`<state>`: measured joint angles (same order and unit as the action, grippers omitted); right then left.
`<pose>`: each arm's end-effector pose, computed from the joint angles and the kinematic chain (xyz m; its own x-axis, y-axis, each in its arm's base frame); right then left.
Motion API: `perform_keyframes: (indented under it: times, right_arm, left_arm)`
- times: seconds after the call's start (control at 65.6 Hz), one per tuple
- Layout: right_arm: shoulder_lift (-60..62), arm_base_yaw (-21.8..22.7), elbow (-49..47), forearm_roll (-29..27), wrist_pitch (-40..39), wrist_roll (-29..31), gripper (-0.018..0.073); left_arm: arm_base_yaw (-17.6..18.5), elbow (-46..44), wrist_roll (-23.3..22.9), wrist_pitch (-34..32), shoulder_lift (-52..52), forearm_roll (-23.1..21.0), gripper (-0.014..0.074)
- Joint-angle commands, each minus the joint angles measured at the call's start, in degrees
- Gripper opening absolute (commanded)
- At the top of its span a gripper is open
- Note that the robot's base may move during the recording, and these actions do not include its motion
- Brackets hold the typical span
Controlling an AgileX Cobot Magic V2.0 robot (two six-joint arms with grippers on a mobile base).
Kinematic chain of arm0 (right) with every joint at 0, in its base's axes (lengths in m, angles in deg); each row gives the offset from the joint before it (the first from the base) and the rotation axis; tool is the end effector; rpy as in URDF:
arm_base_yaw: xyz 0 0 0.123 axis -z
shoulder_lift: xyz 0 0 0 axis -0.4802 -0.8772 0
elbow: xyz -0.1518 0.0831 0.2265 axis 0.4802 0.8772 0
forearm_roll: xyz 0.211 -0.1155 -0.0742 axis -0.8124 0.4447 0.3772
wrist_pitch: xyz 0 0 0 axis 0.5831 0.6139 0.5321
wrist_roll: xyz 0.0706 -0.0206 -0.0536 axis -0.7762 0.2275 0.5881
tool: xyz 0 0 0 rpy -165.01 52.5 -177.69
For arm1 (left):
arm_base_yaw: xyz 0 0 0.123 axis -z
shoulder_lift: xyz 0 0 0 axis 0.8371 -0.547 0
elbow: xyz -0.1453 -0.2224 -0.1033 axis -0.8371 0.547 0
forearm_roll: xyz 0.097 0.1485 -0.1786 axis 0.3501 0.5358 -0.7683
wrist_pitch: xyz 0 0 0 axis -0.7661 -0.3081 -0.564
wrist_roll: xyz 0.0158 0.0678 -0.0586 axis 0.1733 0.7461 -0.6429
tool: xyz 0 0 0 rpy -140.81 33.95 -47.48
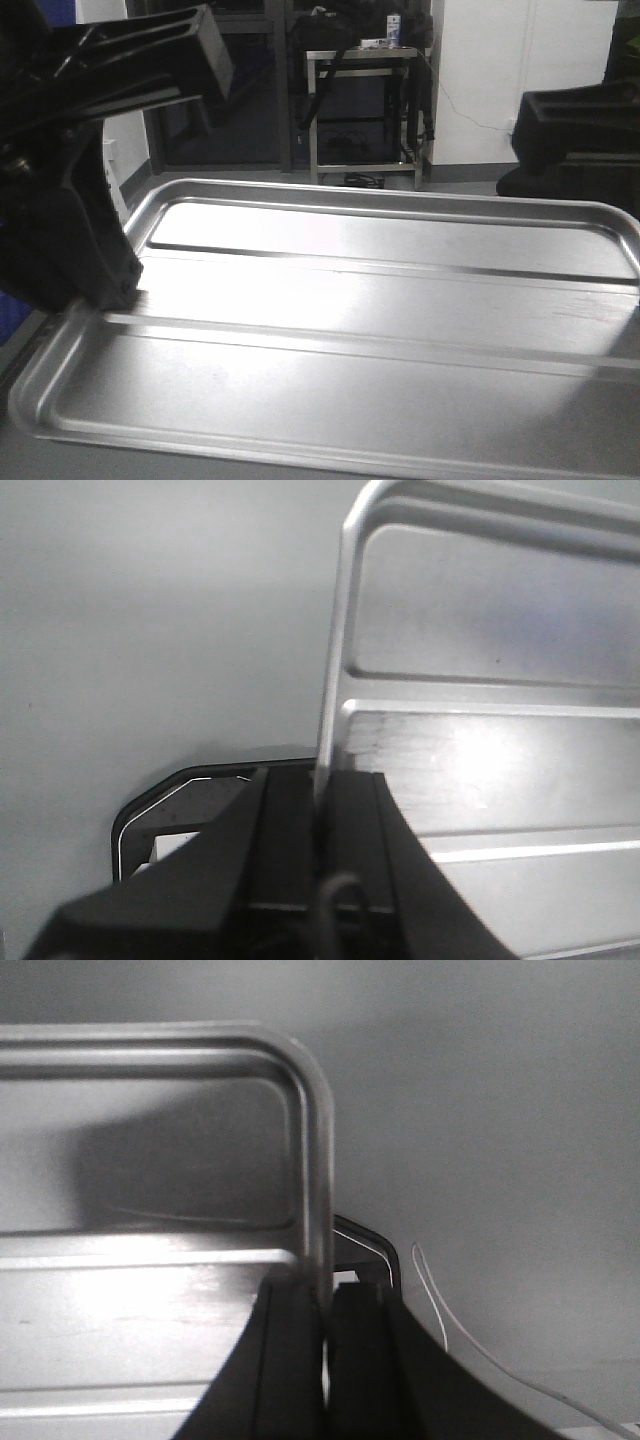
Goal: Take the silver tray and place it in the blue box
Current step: 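Hold the tray level in both grippers while the base turns away, then carry the tray in both grippers up to the blue crate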
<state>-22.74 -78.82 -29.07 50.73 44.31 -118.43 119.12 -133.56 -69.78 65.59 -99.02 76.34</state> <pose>0.1419 0.1360 0.2655 -0.9317 0.1768 -0.3171 0.1615 0.9841 0.0742 0.1210 -0.1935 0.2754 -0.9191 0.0041 -0.3940 0.1250 0.9513 -0.2817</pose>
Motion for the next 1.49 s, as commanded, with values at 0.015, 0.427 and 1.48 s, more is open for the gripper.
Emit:
perform_keyframes:
  times: [0.015,0.427,1.48]
  right_arm:
    - [1.3,0.4,-1.0,5.4,10.8,0.0,0.0050]
    - [1.4,0.4,-1.1,5.4,10.5,0.0,0.0050]
    - [1.5,0.5,-1.1,5.4,10.5,0.0,0.0050]
  left_arm:
    - [-0.3,-1.2,-0.6,5.3,1.6,4.4,-0.0104]
    - [-0.3,-1.2,-0.6,5.3,1.6,4.4,-0.0104]
    - [-0.4,-1.2,-0.6,5.3,1.6,4.6,-0.0104]
